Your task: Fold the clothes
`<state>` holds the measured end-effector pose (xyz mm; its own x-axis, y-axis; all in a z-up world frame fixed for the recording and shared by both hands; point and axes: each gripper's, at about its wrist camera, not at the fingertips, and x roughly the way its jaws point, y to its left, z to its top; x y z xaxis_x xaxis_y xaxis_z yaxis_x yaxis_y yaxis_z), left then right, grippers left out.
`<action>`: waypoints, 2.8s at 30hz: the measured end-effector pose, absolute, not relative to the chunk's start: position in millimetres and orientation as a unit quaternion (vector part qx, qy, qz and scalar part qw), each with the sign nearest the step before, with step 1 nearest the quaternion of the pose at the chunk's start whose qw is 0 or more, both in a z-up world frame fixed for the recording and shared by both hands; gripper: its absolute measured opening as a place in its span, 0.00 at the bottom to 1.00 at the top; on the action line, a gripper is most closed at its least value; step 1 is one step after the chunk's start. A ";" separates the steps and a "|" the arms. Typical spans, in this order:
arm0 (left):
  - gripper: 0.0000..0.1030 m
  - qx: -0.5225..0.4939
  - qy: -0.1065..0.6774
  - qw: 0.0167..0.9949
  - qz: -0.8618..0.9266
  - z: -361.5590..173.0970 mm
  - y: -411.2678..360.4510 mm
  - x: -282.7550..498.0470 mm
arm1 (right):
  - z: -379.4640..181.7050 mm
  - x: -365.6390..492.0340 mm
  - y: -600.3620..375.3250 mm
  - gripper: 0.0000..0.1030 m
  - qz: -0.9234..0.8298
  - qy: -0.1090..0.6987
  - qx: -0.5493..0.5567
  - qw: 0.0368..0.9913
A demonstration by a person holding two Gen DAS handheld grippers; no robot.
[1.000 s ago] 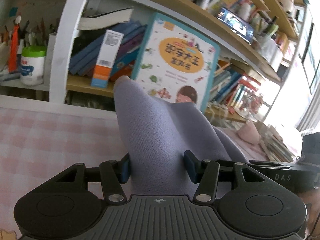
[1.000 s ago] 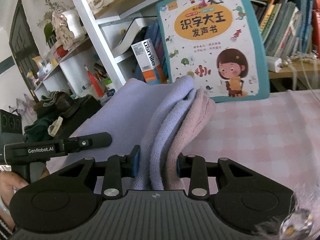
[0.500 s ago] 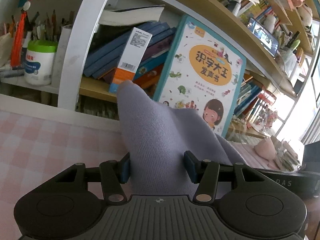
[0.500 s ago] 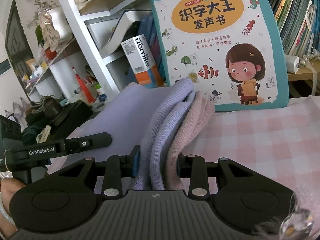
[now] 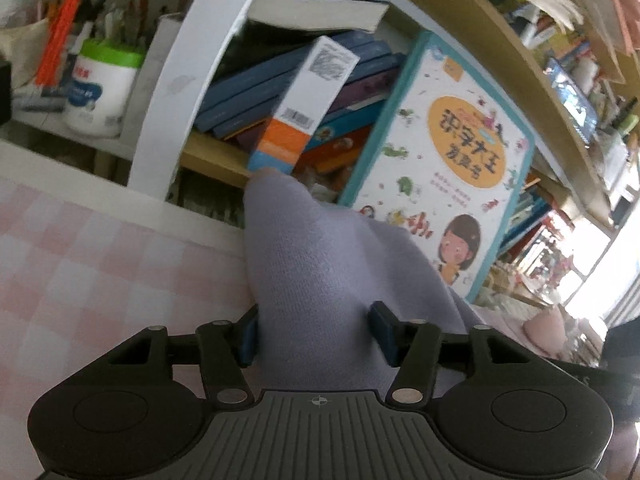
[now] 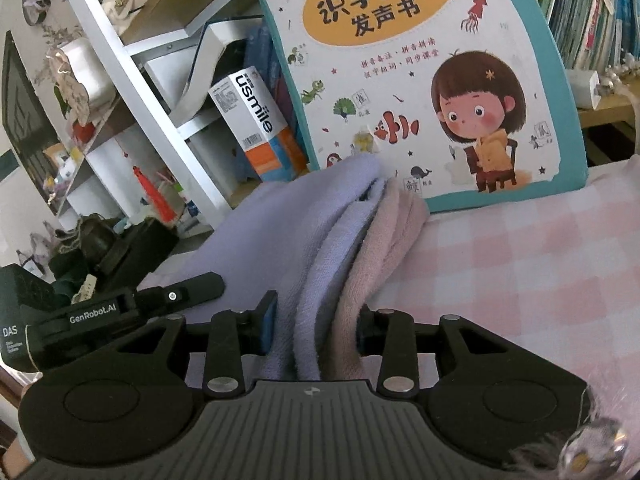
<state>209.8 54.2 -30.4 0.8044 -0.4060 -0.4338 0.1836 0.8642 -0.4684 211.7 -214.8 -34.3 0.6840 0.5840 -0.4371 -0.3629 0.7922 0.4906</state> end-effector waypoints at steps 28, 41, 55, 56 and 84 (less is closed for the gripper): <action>0.89 -0.016 0.215 0.973 -0.086 1.8 -11.5 67.8 | -23.3 49.5 -246.6 0.72 0.111 0.231 0.051 0.965; 0.91 0.021 0.208 0.976 -0.058 -7.4 -35.1 31.1 | -17.6 12.4 -224.3 0.89 0.110 0.181 -0.015 0.977; 0.95 0.014 0.193 0.981 -0.028 -12.7 -32.3 24.7 | -17.9 14.1 -221.3 0.99 0.085 0.179 -0.026 0.980; 0.95 0.014 0.192 0.981 -0.026 -12.6 -32.2 24.4 | -17.7 13.5 -221.1 1.00 0.085 0.177 -0.027 0.980; 1.00 0.034 0.186 0.982 -0.002 -12.5 -37.1 21.5 | -16.1 7.8 -224.6 1.00 0.072 0.160 -0.022 0.984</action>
<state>21.5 -37.1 -12.5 0.9312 0.0084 -0.3645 0.0166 0.9977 0.0654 7.8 -224.6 -16.1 0.9384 0.1350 -0.3181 -0.1491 0.9886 -0.0201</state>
